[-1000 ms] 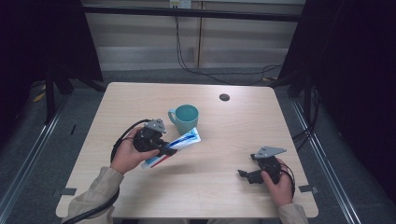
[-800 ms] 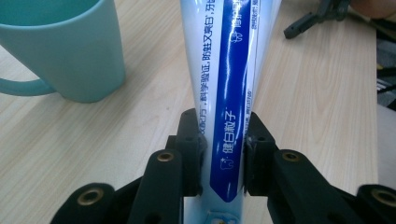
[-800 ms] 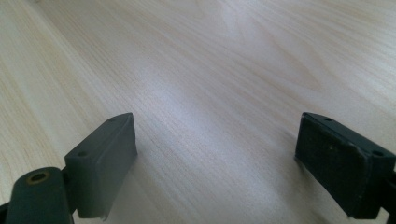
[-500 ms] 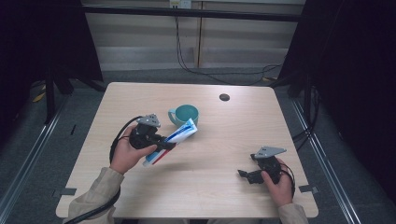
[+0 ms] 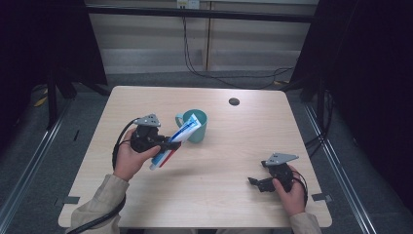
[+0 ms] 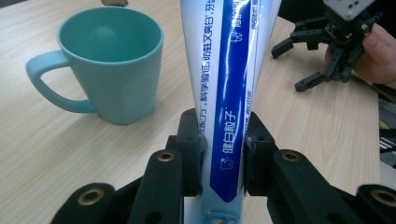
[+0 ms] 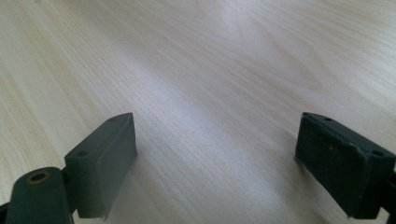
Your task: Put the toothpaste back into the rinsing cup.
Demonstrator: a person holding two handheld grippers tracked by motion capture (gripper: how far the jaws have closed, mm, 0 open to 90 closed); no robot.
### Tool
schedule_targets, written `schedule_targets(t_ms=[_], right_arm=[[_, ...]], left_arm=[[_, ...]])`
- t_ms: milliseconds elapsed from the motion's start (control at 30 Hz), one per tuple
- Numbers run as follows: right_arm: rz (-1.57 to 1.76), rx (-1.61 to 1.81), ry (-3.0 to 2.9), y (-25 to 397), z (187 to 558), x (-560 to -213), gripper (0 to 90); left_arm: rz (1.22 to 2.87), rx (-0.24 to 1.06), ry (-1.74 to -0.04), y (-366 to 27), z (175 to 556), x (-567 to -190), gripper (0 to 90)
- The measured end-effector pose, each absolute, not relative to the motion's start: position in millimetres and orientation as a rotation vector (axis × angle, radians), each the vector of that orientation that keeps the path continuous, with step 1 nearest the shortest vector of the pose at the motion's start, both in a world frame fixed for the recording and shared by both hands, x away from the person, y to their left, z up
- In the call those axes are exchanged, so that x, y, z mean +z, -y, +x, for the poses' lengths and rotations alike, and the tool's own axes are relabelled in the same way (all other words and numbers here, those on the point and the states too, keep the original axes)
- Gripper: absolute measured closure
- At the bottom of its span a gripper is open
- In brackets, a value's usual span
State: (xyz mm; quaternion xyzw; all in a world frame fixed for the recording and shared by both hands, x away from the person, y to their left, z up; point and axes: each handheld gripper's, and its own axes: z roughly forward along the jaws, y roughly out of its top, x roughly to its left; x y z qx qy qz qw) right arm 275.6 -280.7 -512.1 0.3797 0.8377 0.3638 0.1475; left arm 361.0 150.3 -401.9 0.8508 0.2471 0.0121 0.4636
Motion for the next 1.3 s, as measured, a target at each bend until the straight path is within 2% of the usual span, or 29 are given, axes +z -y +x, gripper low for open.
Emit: schedule_targets(t_ms=[500,1300], right_arm=[[1.092,1.047,-2.41,281,276,-512,11.9],[1.093,1.047,-2.41,281,276,-512,11.9]], left_arm=[[2.031,0.099,-0.689,-155,368,-393,73.1],[1.995,0.17,-0.728,-151,382,-370,73.1]])
